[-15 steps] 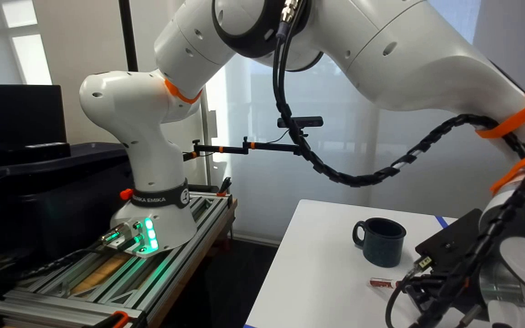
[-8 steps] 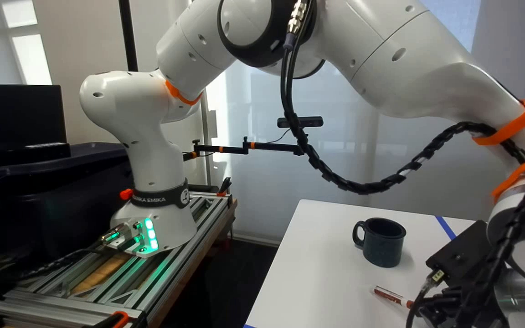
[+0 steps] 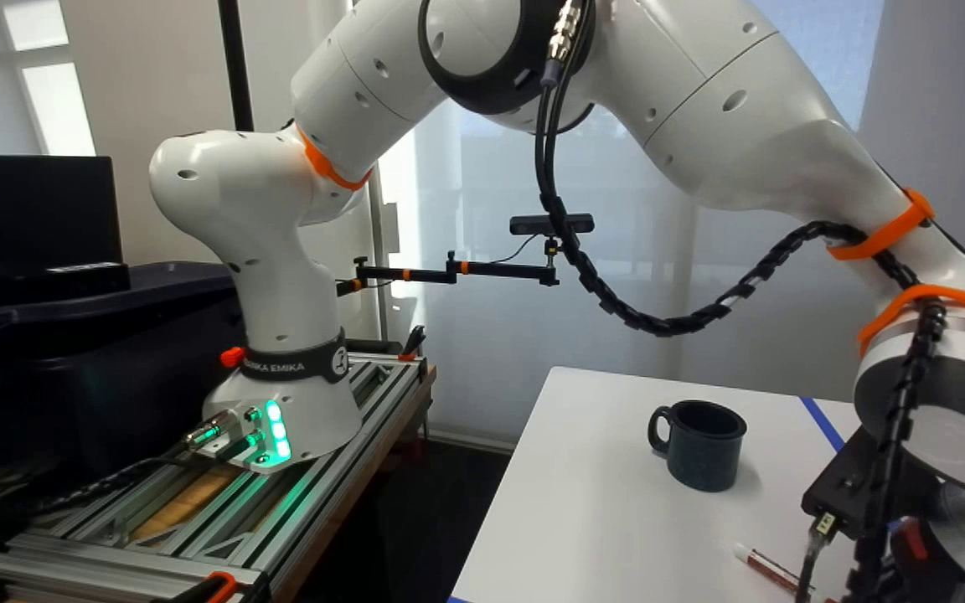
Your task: Take the marker out of the cup
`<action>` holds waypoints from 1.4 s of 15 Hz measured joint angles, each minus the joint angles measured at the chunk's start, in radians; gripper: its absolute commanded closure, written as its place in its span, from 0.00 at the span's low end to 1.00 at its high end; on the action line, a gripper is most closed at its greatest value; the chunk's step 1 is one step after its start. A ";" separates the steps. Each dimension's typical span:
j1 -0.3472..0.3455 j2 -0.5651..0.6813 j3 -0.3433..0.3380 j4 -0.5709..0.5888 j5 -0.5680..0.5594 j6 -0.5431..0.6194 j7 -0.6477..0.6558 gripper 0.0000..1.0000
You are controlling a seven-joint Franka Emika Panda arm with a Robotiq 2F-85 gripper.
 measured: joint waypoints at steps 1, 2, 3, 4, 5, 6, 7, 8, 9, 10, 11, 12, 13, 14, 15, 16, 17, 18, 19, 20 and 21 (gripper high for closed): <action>0.004 -0.005 0.006 -0.017 -0.003 0.043 -0.010 0.95; 0.006 -0.010 0.013 -0.035 -0.007 0.082 -0.017 0.95; 0.007 -0.019 0.020 -0.053 -0.010 0.112 -0.026 0.95; 0.007 -0.028 0.026 -0.070 -0.014 0.142 -0.036 0.95; 0.007 -0.036 0.032 -0.087 -0.015 0.168 -0.045 0.56; 0.008 -0.045 0.038 -0.106 -0.016 0.194 -0.055 0.56; 0.008 -0.056 0.043 -0.124 -0.017 0.214 -0.063 0.50; 0.008 -0.070 0.048 -0.143 -0.017 0.230 -0.071 0.42; 0.008 -0.086 0.052 -0.164 -0.017 0.240 -0.078 0.35; 0.008 -0.107 0.057 -0.187 -0.017 0.246 -0.086 0.27; 0.008 -0.133 0.061 -0.212 -0.017 0.250 -0.092 0.20; 0.008 -0.164 0.066 -0.240 -0.017 0.250 -0.096 0.13; 0.009 -0.200 0.070 -0.270 -0.017 0.249 -0.098 0.04; 0.010 -0.238 0.073 -0.300 -0.017 0.247 -0.099 0.01; 0.012 -0.279 0.076 -0.331 -0.017 0.239 -0.099 0.00; 0.015 -0.320 0.076 -0.361 -0.017 0.227 -0.099 0.00; 0.018 -0.361 0.076 -0.389 -0.017 0.213 -0.098 0.00; 0.021 -0.400 0.076 -0.416 -0.018 0.198 -0.098 0.00; 0.025 -0.441 0.073 -0.444 -0.028 0.179 -0.096 0.00; 0.033 -0.479 0.068 -0.472 -0.052 0.167 -0.091 0.00; 0.044 -0.517 0.060 -0.500 -0.086 0.159 -0.087 0.00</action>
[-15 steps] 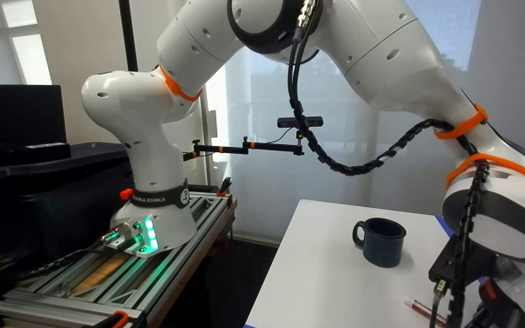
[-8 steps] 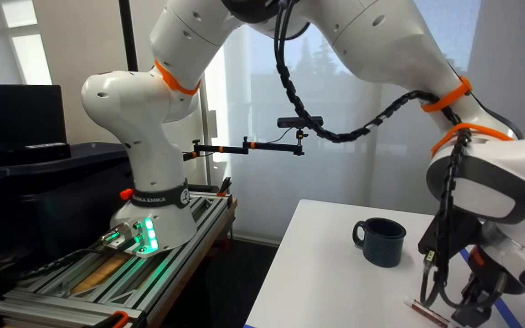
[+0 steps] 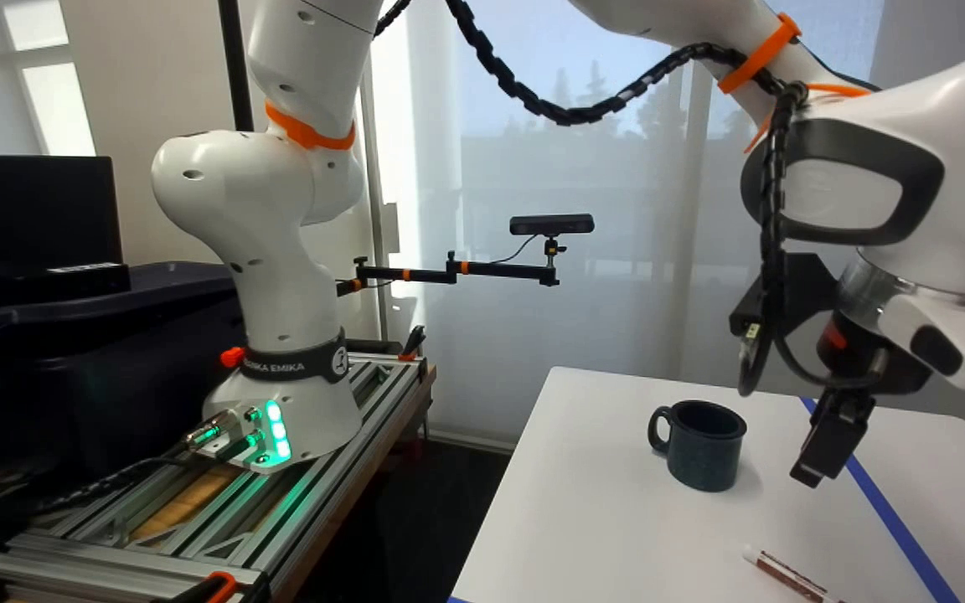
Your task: Take the marker out of the cup
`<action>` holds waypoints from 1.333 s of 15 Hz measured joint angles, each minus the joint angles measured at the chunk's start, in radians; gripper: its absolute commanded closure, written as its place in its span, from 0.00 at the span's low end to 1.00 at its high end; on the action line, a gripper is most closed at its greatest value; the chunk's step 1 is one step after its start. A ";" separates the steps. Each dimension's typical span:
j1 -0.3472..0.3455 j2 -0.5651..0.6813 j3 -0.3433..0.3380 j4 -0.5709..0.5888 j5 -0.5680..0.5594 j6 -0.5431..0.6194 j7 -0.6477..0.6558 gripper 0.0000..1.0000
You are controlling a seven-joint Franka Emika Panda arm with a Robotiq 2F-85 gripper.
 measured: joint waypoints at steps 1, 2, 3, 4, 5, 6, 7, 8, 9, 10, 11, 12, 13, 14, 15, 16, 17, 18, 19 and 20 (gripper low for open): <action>0.013 -0.036 -0.011 -0.028 -0.043 -0.002 0.001 0.00; 0.026 -0.071 -0.021 -0.054 -0.092 -0.002 0.001 0.00; 0.039 -0.103 -0.032 -0.077 -0.145 -0.001 0.001 0.00; 0.049 -0.132 -0.038 -0.099 -0.195 0.001 -0.001 0.00; 0.058 -0.158 -0.042 -0.119 -0.243 0.006 -0.003 0.00; 0.065 -0.180 -0.043 -0.138 -0.287 0.016 -0.009 0.00; 0.072 -0.199 -0.043 -0.159 -0.329 0.034 -0.016 0.00; 0.078 -0.215 -0.043 -0.179 -0.362 0.055 -0.025 0.00; 0.084 -0.227 -0.042 -0.199 -0.383 0.084 -0.034 0.00; 0.087 -0.236 -0.042 -0.217 -0.397 0.114 -0.043 0.00; 0.090 -0.241 -0.041 -0.233 -0.409 0.144 -0.054 0.00; 0.091 -0.245 -0.041 -0.246 -0.415 0.171 -0.068 0.00; 0.091 -0.247 -0.041 -0.258 -0.415 0.196 -0.082 0.00; 0.091 -0.248 -0.041 -0.266 -0.415 0.213 -0.088 0.00; 0.090 -0.249 -0.041 -0.272 -0.415 0.222 -0.093 0.00; 0.090 -0.249 -0.041 -0.275 -0.415 0.226 -0.096 0.00; 0.090 -0.250 -0.041 -0.276 -0.415 0.228 -0.098 0.00; 0.090 -0.250 -0.041 -0.276 -0.415 0.228 -0.099 0.00; 0.090 -0.251 -0.041 -0.276 -0.415 0.228 -0.099 0.00; 0.090 -0.252 -0.041 -0.276 -0.415 0.228 -0.099 0.00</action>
